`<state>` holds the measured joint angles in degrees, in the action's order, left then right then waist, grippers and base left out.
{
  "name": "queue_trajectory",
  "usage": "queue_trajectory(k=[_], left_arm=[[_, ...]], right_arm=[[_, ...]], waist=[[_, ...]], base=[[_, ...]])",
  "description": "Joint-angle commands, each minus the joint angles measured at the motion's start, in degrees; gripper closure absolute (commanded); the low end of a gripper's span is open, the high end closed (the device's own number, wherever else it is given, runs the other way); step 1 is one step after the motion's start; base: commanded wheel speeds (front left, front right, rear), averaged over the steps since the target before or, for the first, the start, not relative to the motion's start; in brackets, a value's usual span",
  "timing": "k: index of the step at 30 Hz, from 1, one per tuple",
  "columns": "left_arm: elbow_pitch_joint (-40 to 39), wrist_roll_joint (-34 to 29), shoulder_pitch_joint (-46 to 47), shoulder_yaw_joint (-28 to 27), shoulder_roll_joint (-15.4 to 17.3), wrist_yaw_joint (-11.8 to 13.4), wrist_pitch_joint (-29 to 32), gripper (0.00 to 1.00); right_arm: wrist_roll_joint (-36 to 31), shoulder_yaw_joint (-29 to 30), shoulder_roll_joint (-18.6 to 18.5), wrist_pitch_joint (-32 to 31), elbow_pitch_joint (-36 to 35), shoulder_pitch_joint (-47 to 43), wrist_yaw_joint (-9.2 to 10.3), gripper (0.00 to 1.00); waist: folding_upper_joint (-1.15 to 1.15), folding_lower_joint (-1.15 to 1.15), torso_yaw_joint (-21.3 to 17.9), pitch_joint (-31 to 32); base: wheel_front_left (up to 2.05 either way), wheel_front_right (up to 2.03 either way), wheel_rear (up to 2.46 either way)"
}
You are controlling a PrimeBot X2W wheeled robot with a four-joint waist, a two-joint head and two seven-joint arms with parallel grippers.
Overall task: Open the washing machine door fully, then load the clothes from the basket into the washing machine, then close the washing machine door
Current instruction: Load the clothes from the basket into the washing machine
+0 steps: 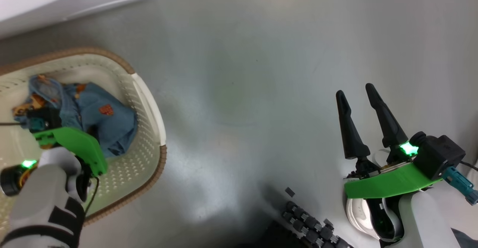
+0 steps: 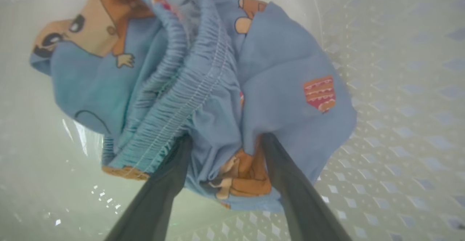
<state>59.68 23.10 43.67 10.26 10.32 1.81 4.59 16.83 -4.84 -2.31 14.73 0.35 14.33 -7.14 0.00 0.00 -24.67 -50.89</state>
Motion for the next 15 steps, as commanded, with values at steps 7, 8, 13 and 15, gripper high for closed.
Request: queue_trajectory(k=[7,8,13,15], left_arm=[[3.2,-0.6,2.5,-0.5,1.6,1.0,-2.1,0.0],[4.3,-0.9,3.3,-0.1,1.4,1.2,-2.7,0.11],[7.2,-1.6,5.2,1.1,0.7,1.3,-4.3,1.0],[8.3,-1.7,5.8,1.4,0.4,1.2,-4.9,1.0]], right_arm=[[0.1,0.1,-0.6,0.3,-2.3,-1.1,-0.35,0.0],[0.0,0.5,-0.6,0.3,-2.6,-1.4,-0.35,0.0],[-0.3,2.1,-0.6,0.3,-3.4,-1.8,-0.35,0.0],[-0.4,2.8,-0.6,0.3,-3.6,-1.9,-0.35,0.0]], waist=[[0.0,0.0,-0.8,-2.1],[0.0,0.0,-0.5,-2.2],[0.0,0.0,0.2,-2.6],[0.0,0.0,0.5,-2.7]], base=[[0.0,0.0,0.0],[0.0,0.0,0.0],[0.0,0.0,0.0],[0.0,0.0,0.0]])
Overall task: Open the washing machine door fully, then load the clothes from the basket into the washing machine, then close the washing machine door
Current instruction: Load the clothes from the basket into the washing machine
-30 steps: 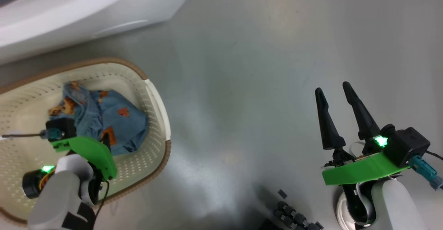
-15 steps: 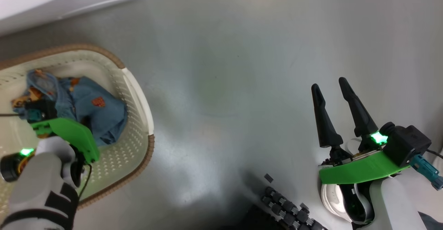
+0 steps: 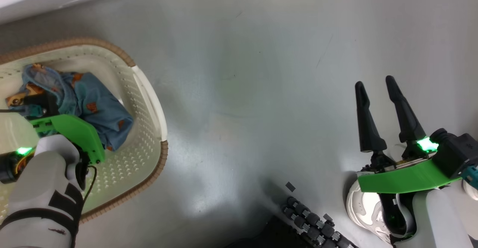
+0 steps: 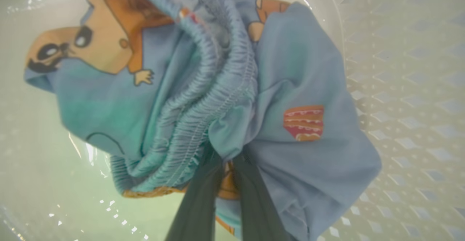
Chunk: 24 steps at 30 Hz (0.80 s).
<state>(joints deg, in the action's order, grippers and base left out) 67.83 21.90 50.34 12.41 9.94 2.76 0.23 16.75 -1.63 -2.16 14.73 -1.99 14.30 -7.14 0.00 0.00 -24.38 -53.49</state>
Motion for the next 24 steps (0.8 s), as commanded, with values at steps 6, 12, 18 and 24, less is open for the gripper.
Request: queue_trajectory(k=[6,12,18,24], left_arm=[[2.2,0.6,-0.7,-1.1,-0.1,-0.6,-3.4,1.0],[3.1,2.3,-3.2,-1.6,-2.3,-2.7,-7.8,1.0],[2.9,4.6,-7.7,-2.5,-4.9,-4.8,-12.6,1.0],[0.6,6.3,-12.3,-2.8,-6.4,-6.3,-14.6,1.0]], right_arm=[[-0.2,0.0,-0.7,0.3,-0.4,-0.9,-0.35,0.0],[-1.2,1.0,-0.7,0.3,0.9,-0.4,-0.35,0.0],[-3.0,2.1,-0.7,0.3,2.1,-1.8,-0.35,0.0],[-5.4,2.8,-0.7,0.3,2.9,-3.9,-0.35,0.0]], waist=[[0.0,0.0,1.0,1.7],[0.0,0.0,4.3,7.4],[0.0,0.0,7.8,15.0],[0.0,0.0,11.0,21.6]], base=[[0.0,0.0,0.0],[0.0,0.0,0.0],[0.0,0.0,0.0],[0.0,0.0,0.0]])
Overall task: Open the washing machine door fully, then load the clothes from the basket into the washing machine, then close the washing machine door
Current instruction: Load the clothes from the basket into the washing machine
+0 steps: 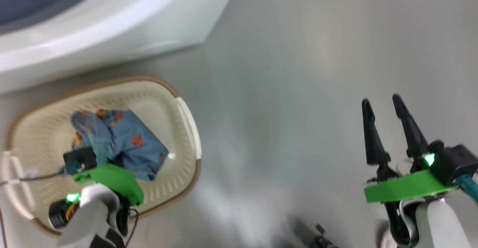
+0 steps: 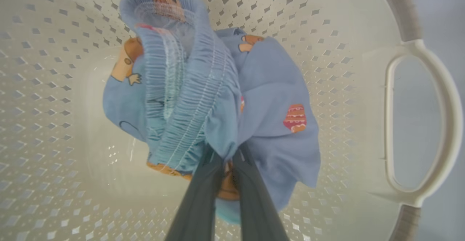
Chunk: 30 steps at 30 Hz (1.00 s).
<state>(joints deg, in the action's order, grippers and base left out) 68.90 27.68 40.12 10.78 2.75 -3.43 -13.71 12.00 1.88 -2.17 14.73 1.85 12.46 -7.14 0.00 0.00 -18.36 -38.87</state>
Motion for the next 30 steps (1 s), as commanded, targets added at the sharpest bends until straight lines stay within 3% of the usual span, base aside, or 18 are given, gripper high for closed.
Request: queue_trajectory(k=[1,6,10,24,30], left_arm=[[-1.3,0.8,-3.1,-1.1,0.6,-0.3,-0.8,1.0],[-7.2,2.2,-9.3,-0.9,0.2,-0.9,-1.2,1.0],[-15.8,2.9,-16.0,-0.1,0.2,0.0,-1.3,1.0],[-42.7,1.7,-37.0,4.1,0.1,7.7,-1.3,1.0],[-53.3,-2.0,-44.7,2.7,0.4,9.1,-1.3,1.0]], right_arm=[[-1.2,-0.6,-0.7,0.3,-0.7,-2.6,-0.35,0.0],[-4.0,-0.2,-0.7,0.3,0.0,-5.4,-0.35,0.0],[-5.2,0.3,-0.7,0.3,0.5,-8.1,-0.35,0.0],[-7.7,0.6,-0.7,0.3,1.7,-17.1,-0.35,0.0],[-8.6,0.4,-0.7,0.3,1.8,-20.2,-0.35,0.0]], waist=[[0.0,0.0,5.6,8.4],[0.0,0.0,8.8,15.3],[0.0,0.0,10.9,20.7],[0.0,0.0,16.7,36.0],[0.0,0.0,18.5,40.3]], base=[[0.0,0.0,0.0],[0.0,0.0,0.0],[0.0,0.0,0.0],[0.0,0.0,0.0],[0.0,0.0,0.0]])
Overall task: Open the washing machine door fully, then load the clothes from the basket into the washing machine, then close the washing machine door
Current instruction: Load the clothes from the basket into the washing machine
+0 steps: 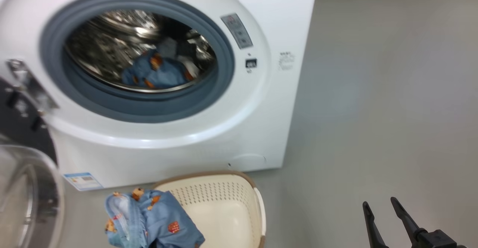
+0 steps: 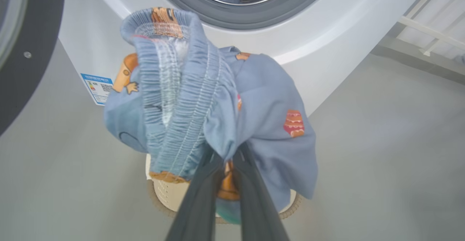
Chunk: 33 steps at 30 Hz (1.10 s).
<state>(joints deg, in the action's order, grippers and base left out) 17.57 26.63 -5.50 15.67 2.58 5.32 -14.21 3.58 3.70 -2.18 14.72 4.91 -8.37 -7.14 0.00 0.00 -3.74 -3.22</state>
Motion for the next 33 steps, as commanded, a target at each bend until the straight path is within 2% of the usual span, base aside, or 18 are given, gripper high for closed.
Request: queue_trajectory(k=[1,10,21,33], left_arm=[[-3.1,-1.8,0.1,-2.4,0.6,0.3,-0.8,1.0],[-11.6,-7.4,-5.5,-5.6,0.6,-0.2,-0.8,1.0],[-16.5,-9.1,-9.9,-8.1,0.4,-0.8,-0.8,1.0],[-18.7,-8.5,-9.7,-7.8,0.3,0.1,-0.8,1.0]], right_arm=[[-0.3,-1.4,-0.7,0.3,-1.3,0.3,-0.35,0.0],[-0.5,-1.2,-0.7,0.3,-1.2,-1.6,-0.35,0.0],[-1.2,-0.9,-0.7,0.3,-1.7,-3.1,-0.35,0.0],[-1.6,-1.0,-0.7,0.3,-2.3,-2.9,-0.35,0.0]], waist=[[0.0,0.0,4.1,5.0],[0.0,0.0,5.6,8.2],[0.0,0.0,5.0,9.3],[0.0,0.0,4.0,7.8]], base=[[0.0,0.0,0.0],[0.0,0.0,0.0],[0.0,0.0,0.0],[0.0,0.0,0.0]])
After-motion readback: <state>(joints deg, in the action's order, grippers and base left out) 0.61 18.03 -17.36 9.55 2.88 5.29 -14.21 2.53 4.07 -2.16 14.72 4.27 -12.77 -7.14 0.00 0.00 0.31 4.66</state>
